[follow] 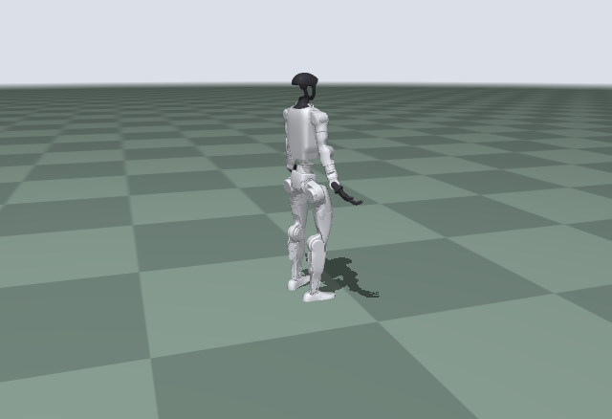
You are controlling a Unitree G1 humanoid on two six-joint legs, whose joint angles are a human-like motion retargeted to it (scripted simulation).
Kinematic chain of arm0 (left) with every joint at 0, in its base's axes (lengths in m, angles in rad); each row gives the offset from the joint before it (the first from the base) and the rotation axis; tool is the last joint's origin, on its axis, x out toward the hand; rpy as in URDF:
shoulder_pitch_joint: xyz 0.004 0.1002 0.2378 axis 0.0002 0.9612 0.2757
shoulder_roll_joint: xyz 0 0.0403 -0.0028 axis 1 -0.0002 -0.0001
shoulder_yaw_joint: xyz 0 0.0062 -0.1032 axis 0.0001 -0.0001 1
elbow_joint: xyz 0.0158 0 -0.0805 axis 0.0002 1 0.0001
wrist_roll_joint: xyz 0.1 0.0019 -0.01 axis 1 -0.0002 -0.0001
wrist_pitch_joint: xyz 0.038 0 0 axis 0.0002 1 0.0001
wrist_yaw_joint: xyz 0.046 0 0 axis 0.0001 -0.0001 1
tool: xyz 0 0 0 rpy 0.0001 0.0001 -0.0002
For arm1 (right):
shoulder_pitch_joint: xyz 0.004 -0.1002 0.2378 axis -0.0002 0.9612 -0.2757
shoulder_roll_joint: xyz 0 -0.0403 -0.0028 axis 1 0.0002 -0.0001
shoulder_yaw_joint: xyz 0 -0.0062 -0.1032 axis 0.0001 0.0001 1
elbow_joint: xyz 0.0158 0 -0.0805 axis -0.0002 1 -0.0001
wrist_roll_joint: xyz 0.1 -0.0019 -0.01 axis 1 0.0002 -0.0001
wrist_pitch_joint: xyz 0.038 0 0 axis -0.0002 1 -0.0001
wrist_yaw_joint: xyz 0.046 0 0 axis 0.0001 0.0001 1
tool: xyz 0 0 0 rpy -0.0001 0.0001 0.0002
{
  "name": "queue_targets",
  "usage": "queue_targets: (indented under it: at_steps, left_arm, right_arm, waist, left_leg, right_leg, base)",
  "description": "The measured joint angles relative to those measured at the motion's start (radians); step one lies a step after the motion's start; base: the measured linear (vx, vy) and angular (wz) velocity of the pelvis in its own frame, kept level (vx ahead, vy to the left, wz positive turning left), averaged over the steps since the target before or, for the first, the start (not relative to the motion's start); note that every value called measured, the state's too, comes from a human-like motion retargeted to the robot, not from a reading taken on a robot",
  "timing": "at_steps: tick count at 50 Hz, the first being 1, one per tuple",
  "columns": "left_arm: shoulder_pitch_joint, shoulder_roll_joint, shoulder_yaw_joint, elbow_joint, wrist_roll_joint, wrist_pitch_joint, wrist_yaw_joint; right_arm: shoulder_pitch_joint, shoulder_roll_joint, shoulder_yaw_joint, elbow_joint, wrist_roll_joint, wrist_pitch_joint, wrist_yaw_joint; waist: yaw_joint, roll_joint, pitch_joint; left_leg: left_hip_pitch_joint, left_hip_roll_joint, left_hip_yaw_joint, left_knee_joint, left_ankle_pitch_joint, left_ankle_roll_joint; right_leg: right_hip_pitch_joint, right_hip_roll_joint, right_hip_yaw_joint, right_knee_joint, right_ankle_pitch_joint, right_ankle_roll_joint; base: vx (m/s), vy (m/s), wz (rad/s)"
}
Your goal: Kungfu
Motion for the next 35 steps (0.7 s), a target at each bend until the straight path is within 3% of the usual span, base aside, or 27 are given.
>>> queue_targets:
  at_steps: [3, 5, 8, 10, 12, 15, 17, 20, 23, 28, 30, 32, 35]
  left_arm:
    - [0.018, 0.021, -0.047, -0.006, 0.116, -0.027, 0.025]
    - [0.037, 0.055, -0.108, 0.000, 0.229, -0.037, 0.045]
    - [0.101, 0.150, -0.288, 0.006, 0.535, -0.063, 0.018]
    - [0.141, 0.240, -0.456, -0.001, 0.851, -0.117, -0.022]
    - [0.128, 0.347, -0.673, -0.035, 1.264, -0.183, -0.044]
    - [0.059, 0.482, -0.972, -0.137, 1.975, -0.245, -0.067]
    - [0.019, 0.516, -1.113, -0.184, 2.366, -0.252, -0.001]
    - [0.030, 0.488, -1.192, -0.168, 2.596, -0.265, 0.131]
    - [0.081, 0.401, -1.099, -0.096, 2.531, -0.251, 0.075]
    - [0.108, 0.333, -1.039, -0.046, 2.383, -0.227, -0.017]
    - [0.102, 0.332, -1.039, -0.048, 2.401, -0.227, -0.005]
    - [0.096, 0.341, -1.027, -0.047, 2.419, -0.225, 0.007]
    - [0.090, 0.325, -1.039, -0.034, 2.385, -0.220, 0.013]
  right_arm:
    - [0.008, -0.020, 0.045, -0.003, -0.105, -0.011, -0.033]
    - [0.017, -0.041, 0.098, -0.003, -0.224, -0.037, -0.083]
    - [0.060, -0.090, 0.251, -0.001, -0.565, -0.124, -0.224]
    - [0.098, -0.145, 0.412, -0.008, -0.946, -0.193, -0.326]
    - [0.132, -0.251, 0.637, -0.028, -1.365, -0.218, -0.338]
    - [0.130, -0.392, 0.949, -0.117, -1.963, -0.155, -0.281]
    - [0.100, -0.406, 1.076, -0.154, -2.255, -0.135, -0.317]
    - [0.076, -0.362, 1.138, -0.144, -2.517, -0.151, -0.461]
    - [0.104, -0.289, 1.062, -0.109, -2.500, -0.133, -0.511]
    - [0.147, -0.172, 0.899, 0.007, -2.215, -0.105, -0.435]
    - [0.142, -0.144, 0.849, 0.044, -2.130, -0.093, -0.399]
    - [0.111, -0.127, 0.830, 0.062, -2.101, -0.093, -0.375]
    - [0.069, -0.157, 0.841, 0.049, -2.114, -0.092, -0.380]
  waist:
    - [-0.001, 0.007, 0.009]
    - [-0.004, 0.014, 0.012]
    - [-0.051, 0.032, -0.009]
    - [-0.064, 0.031, -0.011]
    - [-0.045, 0.019, 0.022]
    - [0.005, 0.011, 0.052]
    - [0.022, 0.006, 0.048]
    - [0.000, 0.003, 0.034]
    - [-0.011, 0.007, 0.020]
    - [-0.004, 0.007, 0.000]
    - [0.001, -0.006, -0.002]
    - [0.027, 0.008, 0.000]
    - [0.018, 0.048, 0.031]
  left_leg:
    - [-0.007, 0.002, 0.011, 0.003, 0.008, -0.020]
    - [-0.022, 0.005, -0.014, 0.017, -0.014, -0.078]
    - [-0.087, -0.028, -0.169, 0.060, -0.092, -0.135]
    - [-0.113, -0.070, -0.258, 0.079, -0.133, -0.144]
    - [-0.105, -0.103, -0.305, 0.098, -0.154, -0.165]
    - [-0.079, -0.084, -0.250, 0.113, -0.112, -0.163]
    - [-0.064, -0.072, -0.211, 0.121, -0.085, -0.140]
    - [-0.053, -0.084, -0.221, 0.131, -0.037, -0.087]
    - [-0.042, -0.088, -0.218, 0.122, -0.023, -0.046]
    - [-0.027, -0.100, -0.209, 0.111, -0.050, 0.005]
    - [-0.035, -0.110, -0.197, 0.107, -0.058, 0.022]
    - [-0.075, -0.021, -0.154, 0.132, -0.079, -0.011]
    - [-0.101, 0.048, -0.106, 0.156, -0.079, -0.048]
  right_leg:
    - [-0.011, 0.008, 0.014, 0.005, -0.016, 0.009]
    - [-0.024, 0.030, 0.065, 0.015, -0.083, 0.029]
    - [-0.069, 0.098, 0.258, 0.034, -0.170, 0.018]
    - [-0.081, 0.130, 0.376, 0.031, -0.150, -0.007]
    - [-0.067, 0.105, 0.373, 0.016, -0.061, 0.012]
    - [-0.039, 0.062, 0.233, 0.002, -0.023, 0.013]
    - [-0.017, 0.058, 0.216, -0.008, -0.016, 0.013]
    - [0.013, 0.052, 0.213, -0.024, -0.011, 0.025]
    - [0.030, 0.042, 0.200, -0.028, -0.018, 0.037]
    - [0.006, 0.021, 0.143, 0.050, -0.024, 0.095]
    - [-0.046, -0.009, 0.108, 0.136, 0.043, 0.218]
    - [-0.182, 0.063, 0.057, 0.295, 0.205, 0.311]
    - [-0.426, 0.106, -0.083, 0.614, 0.304, 0.311]
  base:
    - [-0.11, 0.01, -0.02]
    - [-0.14, 0.01, 0.10]
    - [-0.07, -0.05, 0.62]
    - [-0.06, -0.05, 0.36]
    - [-0.15, 0.00, 0.09]
    - [-0.09, 0.01, -0.36]
    - [0.11, -0.02, -0.37]
    - [0.22, 0.00, 0.04]
    - [0.24, 0.04, 0.06]
    - [0.24, 0.05, 0.15]
    - [0.07, -0.03, -0.25]
    - [-0.15, -0.59, -1.15]
    - [-0.28, -0.58, -0.73]
